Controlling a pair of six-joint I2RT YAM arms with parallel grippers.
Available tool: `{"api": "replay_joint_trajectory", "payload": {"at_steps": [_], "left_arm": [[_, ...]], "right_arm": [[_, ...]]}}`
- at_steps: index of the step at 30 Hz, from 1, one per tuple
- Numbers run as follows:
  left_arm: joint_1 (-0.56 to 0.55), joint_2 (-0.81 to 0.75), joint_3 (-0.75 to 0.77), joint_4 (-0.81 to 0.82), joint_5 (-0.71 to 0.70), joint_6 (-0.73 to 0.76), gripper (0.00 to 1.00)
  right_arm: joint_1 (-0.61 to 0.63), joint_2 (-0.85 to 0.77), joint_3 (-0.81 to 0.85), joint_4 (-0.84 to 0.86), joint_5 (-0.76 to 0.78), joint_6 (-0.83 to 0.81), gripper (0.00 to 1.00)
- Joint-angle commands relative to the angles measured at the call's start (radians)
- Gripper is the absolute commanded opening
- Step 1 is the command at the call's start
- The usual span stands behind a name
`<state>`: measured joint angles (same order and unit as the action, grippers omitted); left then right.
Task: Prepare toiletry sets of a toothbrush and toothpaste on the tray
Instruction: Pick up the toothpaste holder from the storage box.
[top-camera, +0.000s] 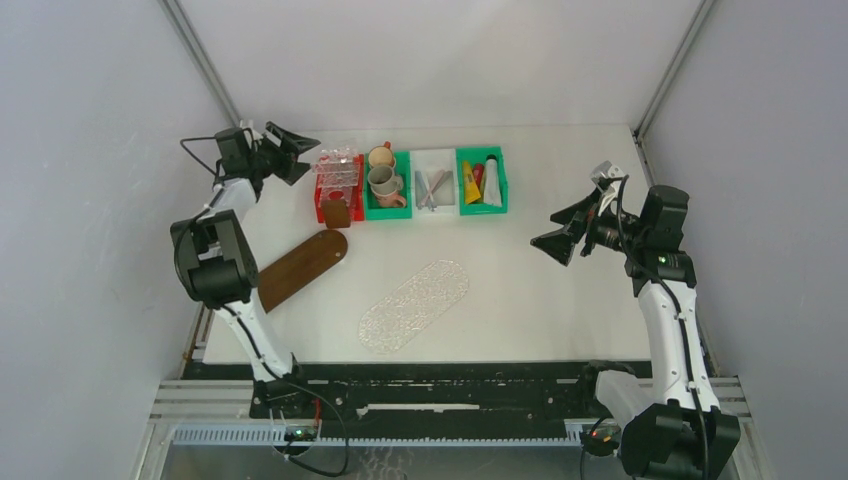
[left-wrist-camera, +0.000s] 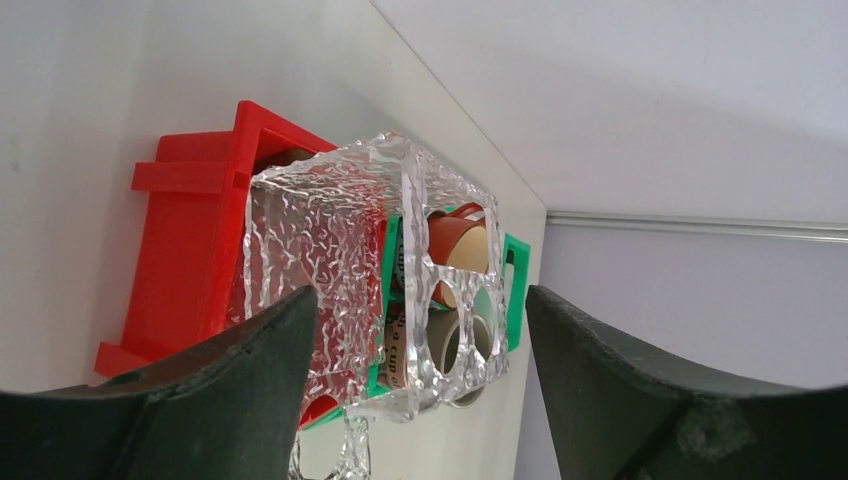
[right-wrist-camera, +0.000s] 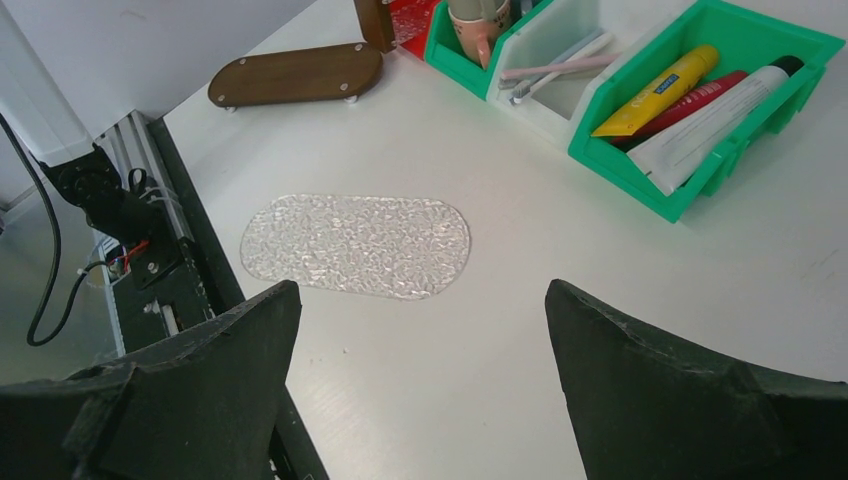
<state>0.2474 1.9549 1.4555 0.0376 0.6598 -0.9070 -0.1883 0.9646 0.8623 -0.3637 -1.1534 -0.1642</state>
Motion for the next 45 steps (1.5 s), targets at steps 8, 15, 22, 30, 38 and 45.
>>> {"api": "replay_joint_trajectory", "payload": {"at_steps": [8,15,22,30,38,45], "left_arm": [[0.000,0.058,0.041,0.175,0.107,-0.136,0.72],[-0.013,0.089,0.047,0.196,0.118,-0.157,0.62],[-0.025,0.120,0.062,0.198,0.134,-0.166,0.54],[-0.024,0.138,0.067,0.257,0.158,-0.211,0.43],[-0.025,0.143,0.068,0.332,0.195,-0.268,0.06],[-0.023,0.103,0.086,0.364,0.213,-0.279,0.00]], "right_arm": [[0.006,0.000,-0.002,0.009,0.005,-0.038,1.00],[0.005,-0.003,-0.002,0.010,0.006,-0.037,1.00],[0.004,-0.006,-0.001,0.009,0.008,-0.039,1.00],[0.005,-0.008,-0.002,0.009,0.006,-0.040,1.00],[0.009,-0.007,-0.002,0.009,0.005,-0.039,1.00],[0.015,-0.009,-0.001,0.009,0.009,-0.041,1.00]]}}
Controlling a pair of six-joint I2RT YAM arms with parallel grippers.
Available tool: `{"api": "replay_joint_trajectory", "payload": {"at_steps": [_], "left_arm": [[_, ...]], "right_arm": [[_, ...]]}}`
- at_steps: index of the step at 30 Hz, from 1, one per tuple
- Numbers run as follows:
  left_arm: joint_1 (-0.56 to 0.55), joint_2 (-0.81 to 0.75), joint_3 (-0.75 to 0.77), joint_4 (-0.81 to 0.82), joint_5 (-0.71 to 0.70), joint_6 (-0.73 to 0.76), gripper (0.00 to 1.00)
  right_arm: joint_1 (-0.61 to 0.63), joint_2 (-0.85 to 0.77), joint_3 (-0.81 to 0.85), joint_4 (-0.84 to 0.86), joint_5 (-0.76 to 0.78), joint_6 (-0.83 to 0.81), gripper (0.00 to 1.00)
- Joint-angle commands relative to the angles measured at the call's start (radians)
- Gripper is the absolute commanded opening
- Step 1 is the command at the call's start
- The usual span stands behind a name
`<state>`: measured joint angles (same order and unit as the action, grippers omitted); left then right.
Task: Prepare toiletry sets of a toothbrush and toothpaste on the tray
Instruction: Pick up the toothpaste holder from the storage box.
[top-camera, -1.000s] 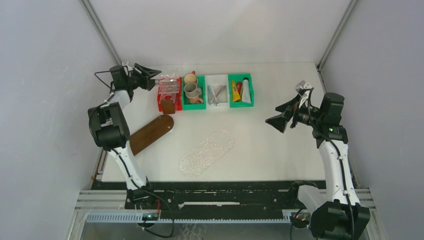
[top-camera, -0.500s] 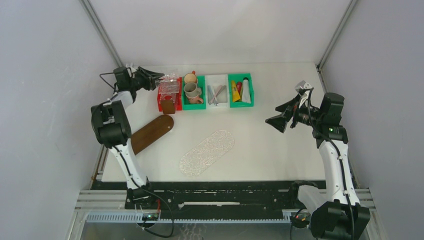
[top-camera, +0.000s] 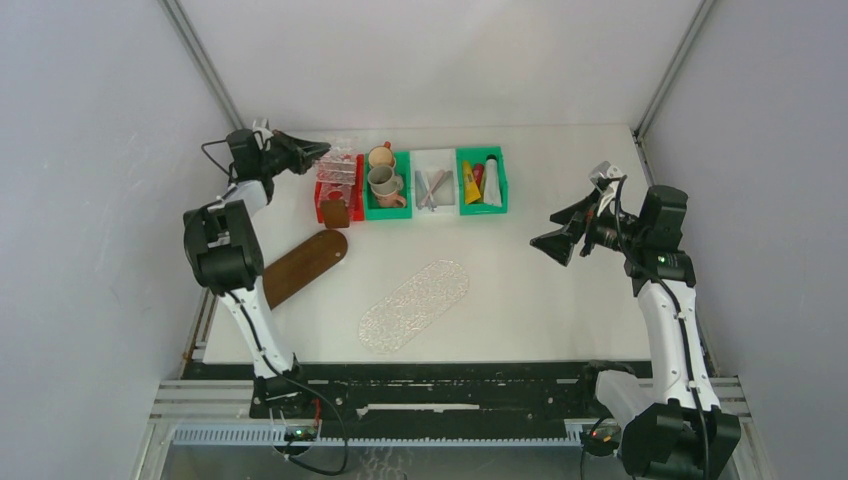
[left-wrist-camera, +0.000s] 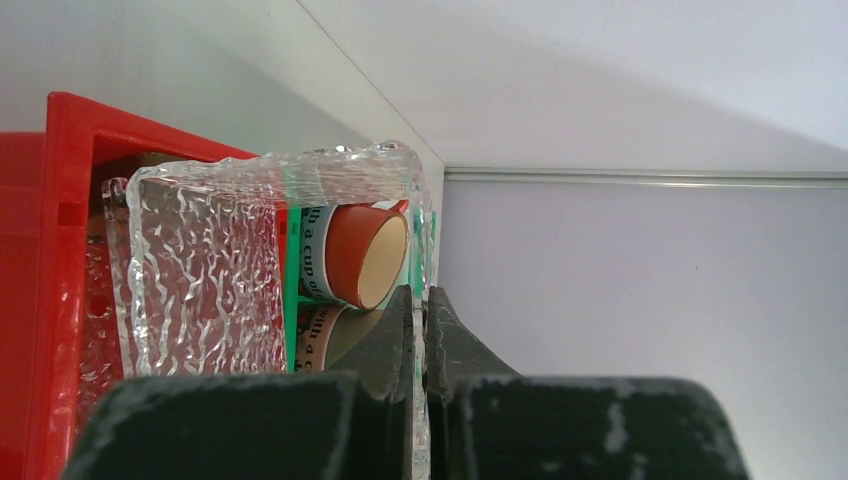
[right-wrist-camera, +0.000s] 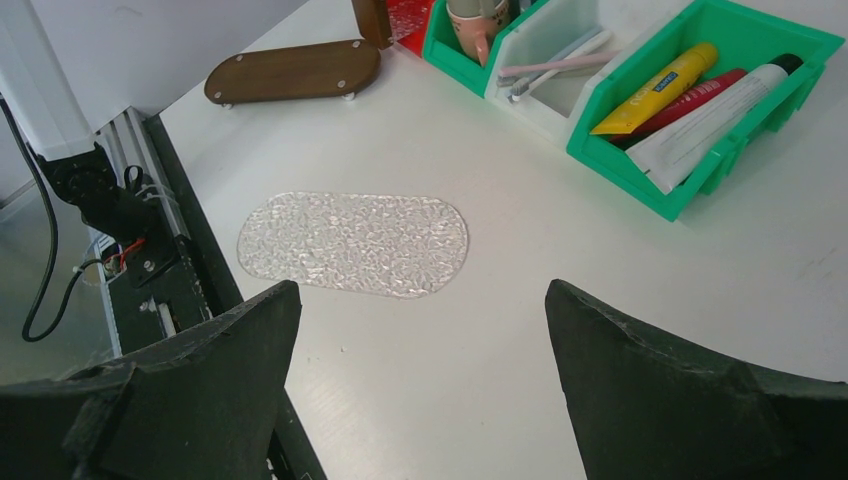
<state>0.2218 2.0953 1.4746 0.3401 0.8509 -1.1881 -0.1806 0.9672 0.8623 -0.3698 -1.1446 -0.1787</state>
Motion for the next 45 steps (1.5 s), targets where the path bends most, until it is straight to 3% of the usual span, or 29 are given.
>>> {"api": "replay_joint_trajectory", "payload": {"at_steps": [1,11,19,24,29,40,45], "left_arm": [[0.003,-0.047,0.068,0.069,0.024,-0.001,0.00],[0.007,-0.161,0.069,0.142,-0.002,-0.018,0.00],[0.006,-0.252,-0.019,0.314,-0.021,-0.135,0.00],[-0.007,-0.413,-0.226,0.508,-0.087,-0.210,0.00],[-0.048,-0.660,-0.544,0.691,-0.218,-0.236,0.00],[-0.320,-1.290,-1.186,0.596,-0.722,-0.083,0.00],[-0.483,-1.425,-1.348,0.532,-0.916,-0.081,0.00]], "right_arm": [[0.007,-0.012,-0.002,0.016,0.000,-0.026,1.00],[0.008,-0.021,-0.002,0.013,-0.001,-0.028,1.00],[0.008,-0.028,-0.001,0.010,-0.001,-0.028,1.00],[0.007,-0.030,-0.002,0.009,-0.002,-0.030,1.00],[0.008,-0.030,-0.002,0.008,-0.003,-0.031,1.00],[0.016,-0.038,-0.013,0.022,-0.008,-0.022,1.00],[0.019,-0.039,-0.016,0.027,-0.009,-0.019,1.00]]}}
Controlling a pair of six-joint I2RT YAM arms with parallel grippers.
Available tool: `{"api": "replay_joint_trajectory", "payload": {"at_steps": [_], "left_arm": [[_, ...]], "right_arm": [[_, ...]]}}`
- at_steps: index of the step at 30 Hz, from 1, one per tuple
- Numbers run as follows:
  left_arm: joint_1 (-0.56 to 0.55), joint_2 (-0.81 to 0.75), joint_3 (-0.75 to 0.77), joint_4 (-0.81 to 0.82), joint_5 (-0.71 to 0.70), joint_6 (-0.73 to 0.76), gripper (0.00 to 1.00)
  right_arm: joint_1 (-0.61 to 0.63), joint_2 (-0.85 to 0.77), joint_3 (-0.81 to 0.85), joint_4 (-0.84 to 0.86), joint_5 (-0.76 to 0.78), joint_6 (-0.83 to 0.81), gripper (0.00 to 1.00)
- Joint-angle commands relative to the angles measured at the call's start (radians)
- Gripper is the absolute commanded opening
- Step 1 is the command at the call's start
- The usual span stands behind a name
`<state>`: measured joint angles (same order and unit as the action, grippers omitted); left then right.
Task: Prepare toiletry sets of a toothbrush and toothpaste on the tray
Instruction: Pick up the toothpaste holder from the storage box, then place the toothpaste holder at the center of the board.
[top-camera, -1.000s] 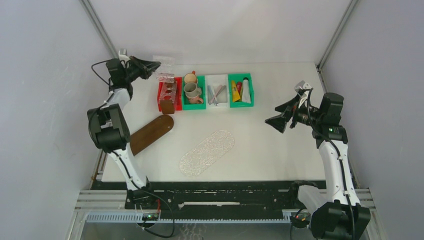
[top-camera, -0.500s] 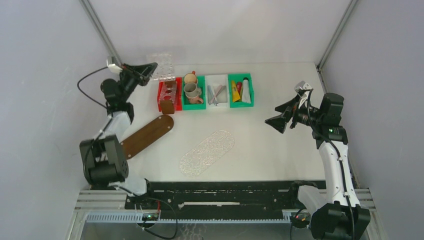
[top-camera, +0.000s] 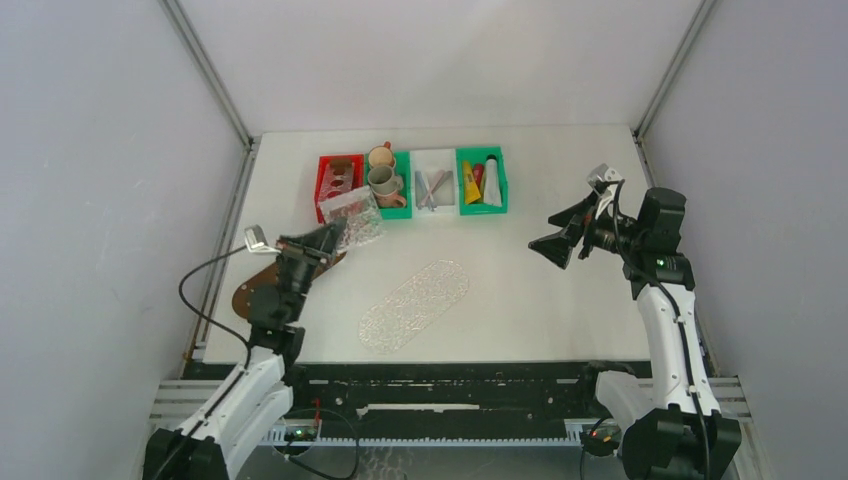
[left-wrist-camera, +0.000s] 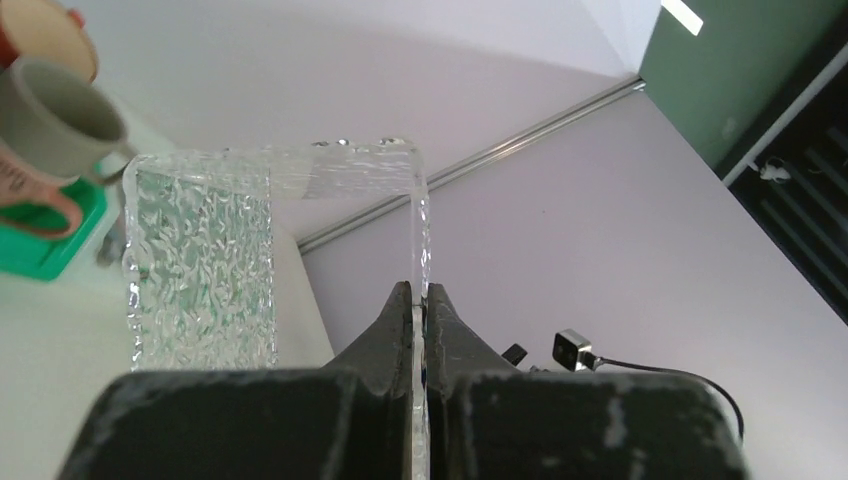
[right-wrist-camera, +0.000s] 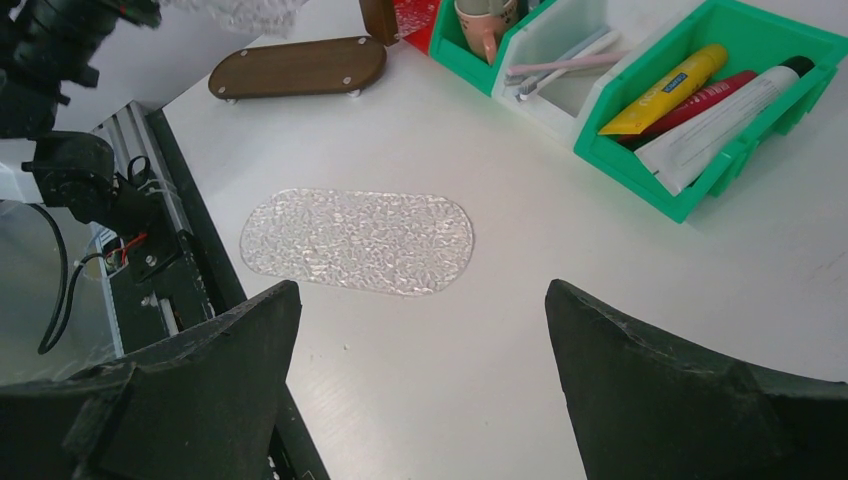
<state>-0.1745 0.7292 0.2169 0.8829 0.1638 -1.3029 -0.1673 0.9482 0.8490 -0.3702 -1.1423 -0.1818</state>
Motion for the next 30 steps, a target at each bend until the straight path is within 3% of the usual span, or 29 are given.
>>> {"api": "replay_joint_trajectory", "payload": {"at_steps": [1,9,19,30], "left_arm": [[-0.111,-0.060,-0.114,-0.008,-0.248,0.026,0.00],[-0.214,0.078,-0.204,0.139,-0.368,0.010,0.00],[-0.293,0.501,-0.181,0.532,-0.404,-0.062,0.00],[-0.394,0.619,-0.125,0.539,-0.516,-0.033,0.00]], "right_arm": [[0.005,-0.021,-0.004,0.029,-0.012,-0.017,1.00],[0.006,-0.019,-0.010,0.033,-0.010,-0.018,1.00],[0.006,-0.017,-0.010,0.032,-0.010,-0.020,1.00],[0.015,-0.023,-0.009,0.033,-0.009,-0.022,1.00]]}}
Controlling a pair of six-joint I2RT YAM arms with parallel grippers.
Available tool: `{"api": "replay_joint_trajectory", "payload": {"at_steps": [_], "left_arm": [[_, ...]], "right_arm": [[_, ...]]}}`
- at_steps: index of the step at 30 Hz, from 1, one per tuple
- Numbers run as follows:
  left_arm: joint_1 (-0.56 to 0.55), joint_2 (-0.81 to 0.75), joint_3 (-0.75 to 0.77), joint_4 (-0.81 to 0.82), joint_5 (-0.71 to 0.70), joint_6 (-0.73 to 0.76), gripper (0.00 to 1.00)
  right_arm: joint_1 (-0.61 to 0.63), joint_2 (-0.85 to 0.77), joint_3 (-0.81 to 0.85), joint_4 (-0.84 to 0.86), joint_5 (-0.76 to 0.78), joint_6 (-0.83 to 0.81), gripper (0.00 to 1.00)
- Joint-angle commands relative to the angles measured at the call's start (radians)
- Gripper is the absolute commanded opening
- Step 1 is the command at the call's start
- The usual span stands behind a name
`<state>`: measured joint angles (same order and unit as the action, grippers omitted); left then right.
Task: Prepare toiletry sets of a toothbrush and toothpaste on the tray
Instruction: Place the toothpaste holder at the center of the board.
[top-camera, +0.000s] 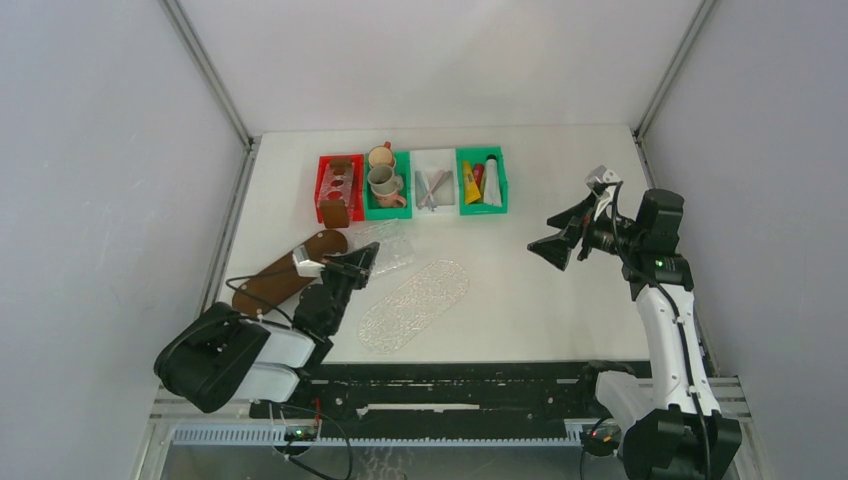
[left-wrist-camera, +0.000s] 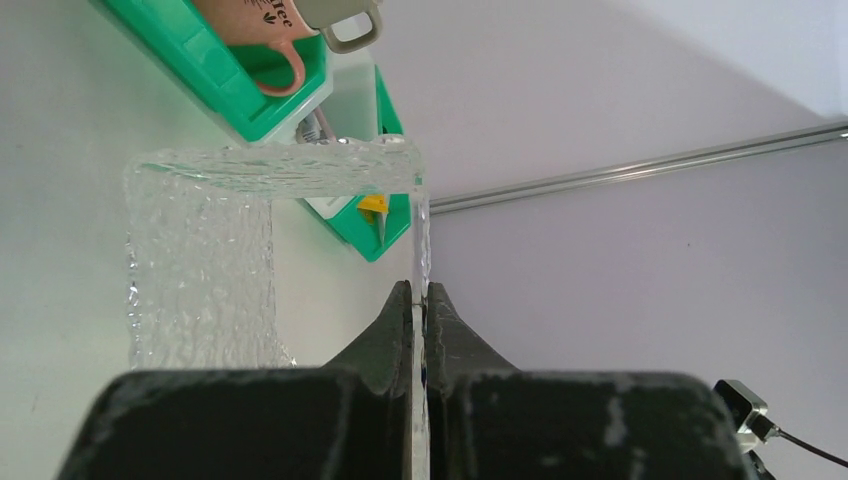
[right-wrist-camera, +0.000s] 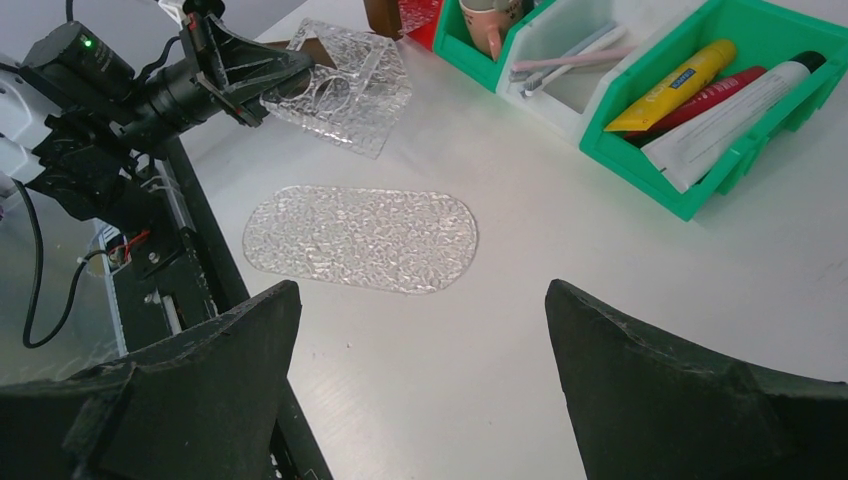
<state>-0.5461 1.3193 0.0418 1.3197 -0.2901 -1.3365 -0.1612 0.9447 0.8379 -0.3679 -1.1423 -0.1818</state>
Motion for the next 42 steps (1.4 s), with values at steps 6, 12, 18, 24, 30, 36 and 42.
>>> {"api": "replay_joint_trajectory", "payload": {"at_steps": [6,12,18,24,30,36,42], "left_arm": [[-0.034,0.091,0.076,0.118,-0.094,-0.025,0.00],[-0.035,0.161,0.106,0.128,-0.099,-0.044,0.02],[-0.035,0.224,0.116,0.139,-0.101,-0.077,0.02],[-0.035,0.234,0.106,0.138,-0.113,-0.064,0.04],[-0.040,0.255,0.091,0.139,-0.118,-0.084,0.05],[-0.044,0.242,0.077,0.139,-0.125,-0.071,0.06],[-0.059,0.247,0.050,0.139,-0.144,-0.079,0.09]], "right_arm": [[0.014,-0.021,0.001,0.031,-0.008,-0.022,1.00],[0.016,-0.020,0.001,0.030,-0.007,-0.024,1.00],[0.016,-0.021,0.001,0.030,-0.007,-0.025,1.00],[0.016,-0.021,0.001,0.029,-0.007,-0.025,1.00],[0.016,-0.023,0.001,0.028,-0.006,-0.026,1.00],[0.016,-0.024,0.001,0.027,-0.006,-0.027,1.00],[0.016,-0.026,0.001,0.028,-0.007,-0.026,1.00]]}}
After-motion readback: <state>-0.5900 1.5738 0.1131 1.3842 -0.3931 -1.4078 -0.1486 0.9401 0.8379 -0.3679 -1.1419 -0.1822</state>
